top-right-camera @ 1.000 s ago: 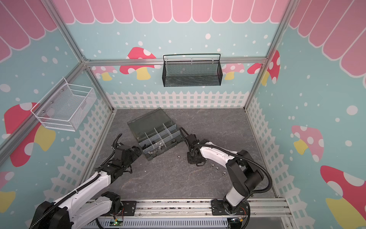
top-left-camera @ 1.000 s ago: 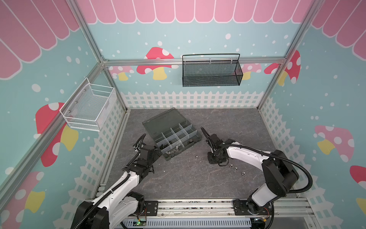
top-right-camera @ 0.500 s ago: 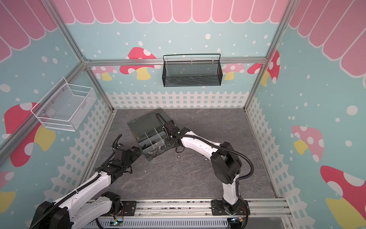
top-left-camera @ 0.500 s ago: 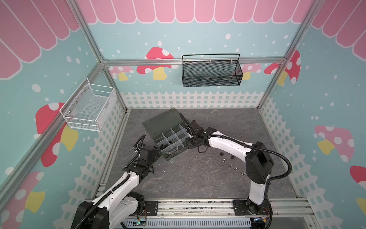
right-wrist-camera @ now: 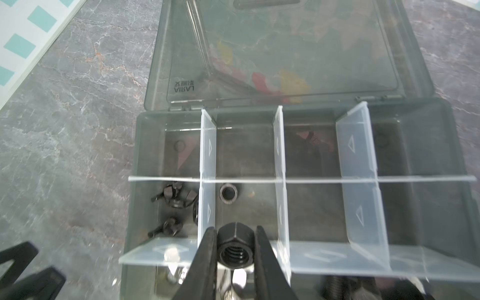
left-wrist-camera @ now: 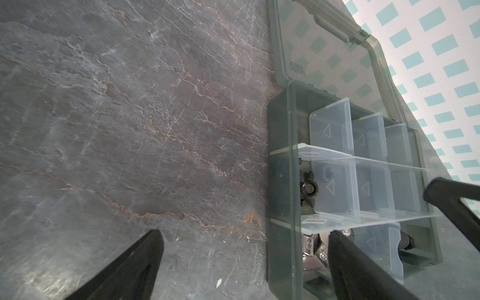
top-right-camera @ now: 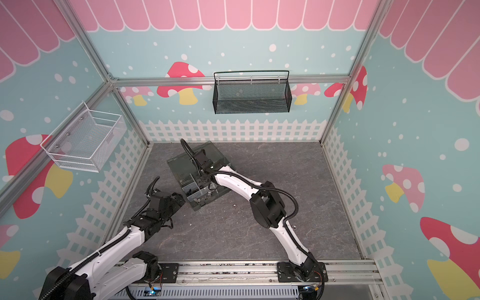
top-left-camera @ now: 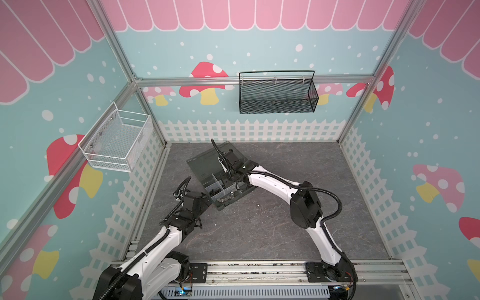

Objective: Sort the screws and nuts into containers
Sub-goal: Place the nut into the container.

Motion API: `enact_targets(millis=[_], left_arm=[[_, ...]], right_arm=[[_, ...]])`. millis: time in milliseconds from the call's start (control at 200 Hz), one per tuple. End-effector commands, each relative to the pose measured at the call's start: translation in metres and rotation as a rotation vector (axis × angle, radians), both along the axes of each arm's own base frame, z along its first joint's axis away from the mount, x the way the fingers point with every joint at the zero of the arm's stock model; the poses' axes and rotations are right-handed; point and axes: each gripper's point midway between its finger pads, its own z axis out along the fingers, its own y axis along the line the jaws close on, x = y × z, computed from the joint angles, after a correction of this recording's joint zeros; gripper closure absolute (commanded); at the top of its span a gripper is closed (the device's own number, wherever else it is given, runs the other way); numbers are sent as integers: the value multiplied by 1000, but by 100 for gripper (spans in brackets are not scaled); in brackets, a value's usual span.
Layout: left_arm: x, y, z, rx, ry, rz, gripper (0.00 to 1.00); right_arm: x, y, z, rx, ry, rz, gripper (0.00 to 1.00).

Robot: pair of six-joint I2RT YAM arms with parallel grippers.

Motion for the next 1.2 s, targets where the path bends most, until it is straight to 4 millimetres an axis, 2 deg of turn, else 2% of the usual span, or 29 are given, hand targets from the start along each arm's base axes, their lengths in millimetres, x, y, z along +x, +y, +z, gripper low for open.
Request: enact_targets(millis=[0,100,255,450,610,791,976,1051,1196], left_arm=[[-4,6,-4,-2,15,36,0],[-4,5,-4,-1,18,33,0],[-4,5,-5,-8,19,35,0],[-5,5,-4,-7,11,32,0],[-4,6,-1,-6,-2,37,0],[-4,6,0,-5,-7,35,0],[-2,5,4,-6,-23,24,0],[0,5,7,0,-32,21,0],[2,4,7,-2,-35,17,0]], right_arm=[[0,1,-17,-56,14,28,99],[2,1,-27,-77,21,30,94],[0,2,-37,-87,38,34,82],[0,3,-39,-80,46,34,72],[3,0,-24,-74,22,12,63],[4,-10,6,-62,-15,-36,62],[-1,-43,32,-80,-46,-118,61],[-7,-66,34,-92,-38,-166,61],[-27,-120,31,-87,7,-278,59]])
